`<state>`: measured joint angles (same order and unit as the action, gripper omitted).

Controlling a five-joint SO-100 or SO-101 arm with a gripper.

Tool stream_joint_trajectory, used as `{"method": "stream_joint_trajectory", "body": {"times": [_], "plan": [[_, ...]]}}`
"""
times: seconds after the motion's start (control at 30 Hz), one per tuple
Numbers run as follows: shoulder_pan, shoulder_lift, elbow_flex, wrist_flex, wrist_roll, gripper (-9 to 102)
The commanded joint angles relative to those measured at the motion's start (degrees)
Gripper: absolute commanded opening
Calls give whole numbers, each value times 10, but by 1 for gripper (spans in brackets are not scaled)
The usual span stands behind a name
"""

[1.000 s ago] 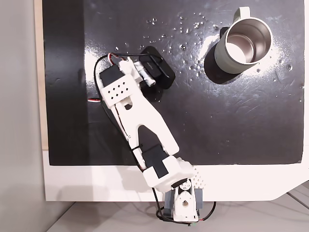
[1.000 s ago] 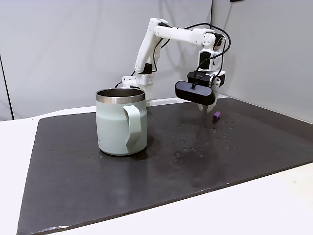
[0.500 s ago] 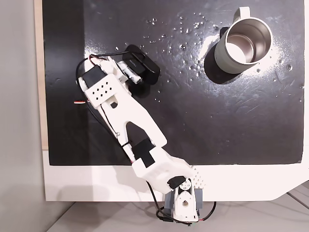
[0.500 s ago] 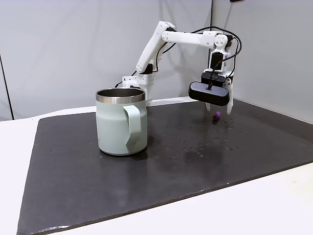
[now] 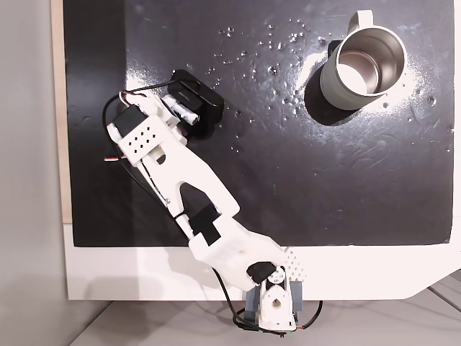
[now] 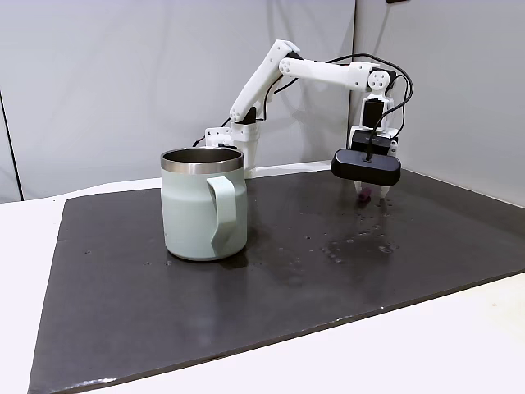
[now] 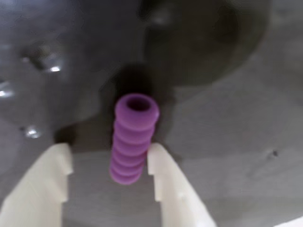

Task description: Grasp a pengrip and put it in the cup.

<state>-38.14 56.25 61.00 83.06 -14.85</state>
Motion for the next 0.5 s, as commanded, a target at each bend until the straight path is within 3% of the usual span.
{"method": "stream_joint_trajectory", "body": {"times": [0.0,0.3,0.47], "plan": [[10,1,10,-17,-11,3],[11,38,85,-59,-20,0],[7,116,66,11,-4,0]]}}
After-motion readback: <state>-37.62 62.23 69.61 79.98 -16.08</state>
